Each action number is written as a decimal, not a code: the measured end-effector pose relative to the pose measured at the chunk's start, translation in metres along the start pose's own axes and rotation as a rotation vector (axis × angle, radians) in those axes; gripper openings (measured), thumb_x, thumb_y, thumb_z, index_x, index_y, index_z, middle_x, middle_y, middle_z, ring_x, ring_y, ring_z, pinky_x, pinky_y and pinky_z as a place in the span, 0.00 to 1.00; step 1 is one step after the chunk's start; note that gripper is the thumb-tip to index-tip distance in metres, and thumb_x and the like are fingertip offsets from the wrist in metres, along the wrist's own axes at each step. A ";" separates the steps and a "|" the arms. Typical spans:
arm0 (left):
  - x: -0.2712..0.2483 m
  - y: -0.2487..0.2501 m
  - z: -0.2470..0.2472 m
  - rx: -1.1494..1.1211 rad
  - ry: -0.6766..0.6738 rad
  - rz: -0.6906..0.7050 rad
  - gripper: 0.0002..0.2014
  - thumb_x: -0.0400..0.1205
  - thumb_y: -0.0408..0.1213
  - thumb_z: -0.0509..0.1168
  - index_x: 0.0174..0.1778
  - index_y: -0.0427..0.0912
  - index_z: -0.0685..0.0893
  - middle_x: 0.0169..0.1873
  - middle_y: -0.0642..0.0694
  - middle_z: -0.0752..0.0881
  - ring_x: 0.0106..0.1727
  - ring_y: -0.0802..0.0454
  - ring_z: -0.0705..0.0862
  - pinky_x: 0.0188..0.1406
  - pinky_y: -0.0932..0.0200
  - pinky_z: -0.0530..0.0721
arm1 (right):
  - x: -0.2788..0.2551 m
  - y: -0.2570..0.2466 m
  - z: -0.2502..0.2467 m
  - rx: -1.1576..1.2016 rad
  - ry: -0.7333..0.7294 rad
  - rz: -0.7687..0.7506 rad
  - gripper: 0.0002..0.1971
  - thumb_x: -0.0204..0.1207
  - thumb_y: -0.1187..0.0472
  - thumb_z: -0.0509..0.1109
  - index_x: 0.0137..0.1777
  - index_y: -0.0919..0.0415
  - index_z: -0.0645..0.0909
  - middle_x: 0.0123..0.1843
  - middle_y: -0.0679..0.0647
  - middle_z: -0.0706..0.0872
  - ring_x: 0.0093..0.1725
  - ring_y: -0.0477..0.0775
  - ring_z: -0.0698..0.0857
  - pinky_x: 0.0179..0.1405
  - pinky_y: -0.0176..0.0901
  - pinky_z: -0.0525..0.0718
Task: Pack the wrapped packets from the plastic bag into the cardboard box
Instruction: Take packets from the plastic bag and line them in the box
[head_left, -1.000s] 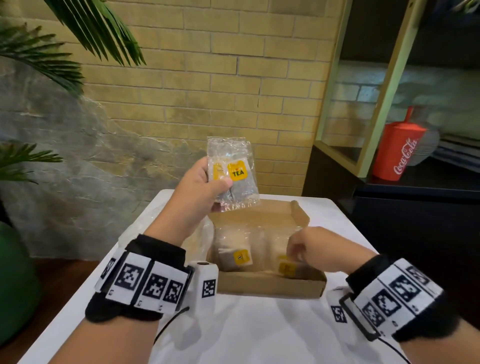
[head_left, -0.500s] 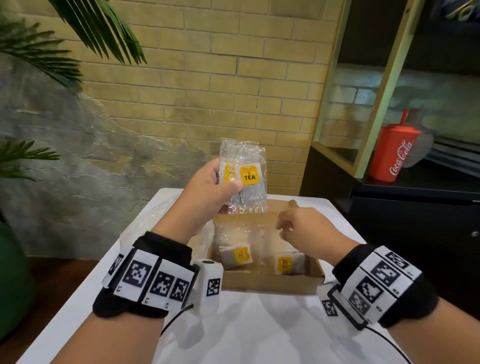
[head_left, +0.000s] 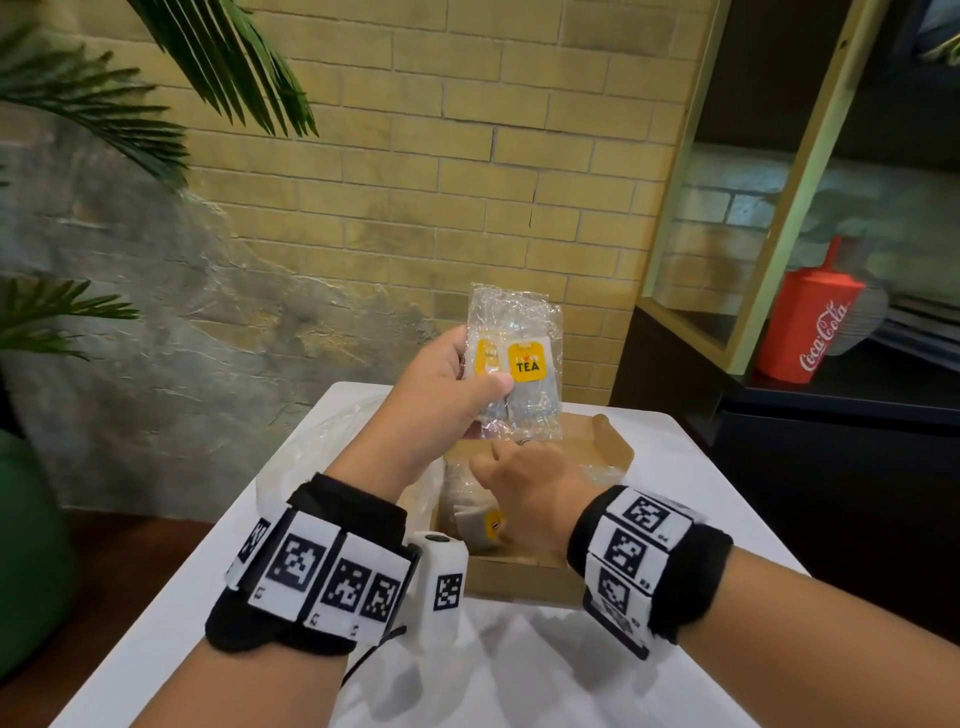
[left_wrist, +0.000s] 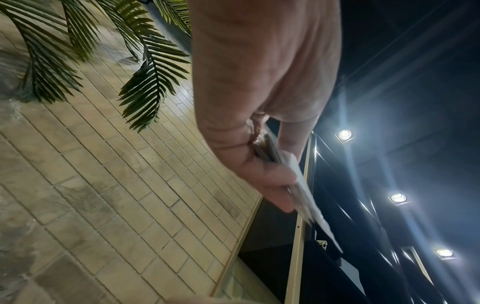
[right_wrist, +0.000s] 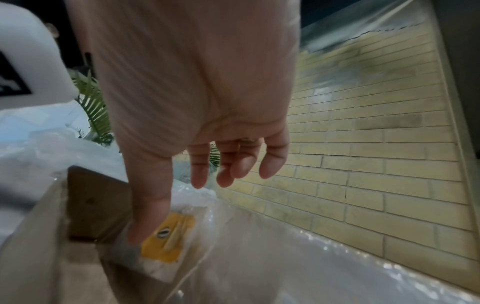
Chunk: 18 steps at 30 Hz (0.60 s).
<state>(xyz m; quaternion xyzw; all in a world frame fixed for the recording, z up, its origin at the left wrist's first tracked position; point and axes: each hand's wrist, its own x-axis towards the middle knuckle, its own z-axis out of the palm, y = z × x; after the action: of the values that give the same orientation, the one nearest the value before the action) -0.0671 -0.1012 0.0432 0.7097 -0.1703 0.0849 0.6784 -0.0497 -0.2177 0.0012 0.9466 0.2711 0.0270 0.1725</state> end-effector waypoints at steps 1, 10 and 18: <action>0.000 0.000 0.000 -0.002 -0.003 0.001 0.13 0.81 0.29 0.63 0.55 0.52 0.79 0.44 0.52 0.87 0.37 0.61 0.86 0.26 0.66 0.81 | 0.001 -0.001 0.001 -0.012 0.003 0.001 0.23 0.75 0.58 0.69 0.69 0.59 0.69 0.66 0.59 0.74 0.63 0.63 0.78 0.56 0.51 0.77; -0.002 0.002 -0.002 -0.002 0.002 -0.006 0.13 0.81 0.30 0.63 0.56 0.52 0.79 0.45 0.51 0.87 0.39 0.59 0.85 0.27 0.68 0.80 | 0.007 -0.006 0.006 -0.006 -0.023 0.040 0.26 0.75 0.58 0.71 0.71 0.62 0.67 0.67 0.60 0.72 0.65 0.63 0.77 0.59 0.50 0.77; -0.004 0.005 -0.002 0.006 0.004 -0.006 0.13 0.81 0.31 0.63 0.58 0.51 0.79 0.45 0.52 0.87 0.38 0.60 0.85 0.26 0.70 0.79 | 0.010 -0.005 0.002 -0.013 -0.185 0.041 0.17 0.79 0.64 0.65 0.68 0.62 0.74 0.66 0.60 0.75 0.65 0.62 0.77 0.60 0.50 0.78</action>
<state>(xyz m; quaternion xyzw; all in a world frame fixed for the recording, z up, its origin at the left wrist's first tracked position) -0.0722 -0.0987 0.0467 0.7121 -0.1666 0.0847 0.6768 -0.0429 -0.2089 -0.0029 0.9492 0.2343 -0.0554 0.2026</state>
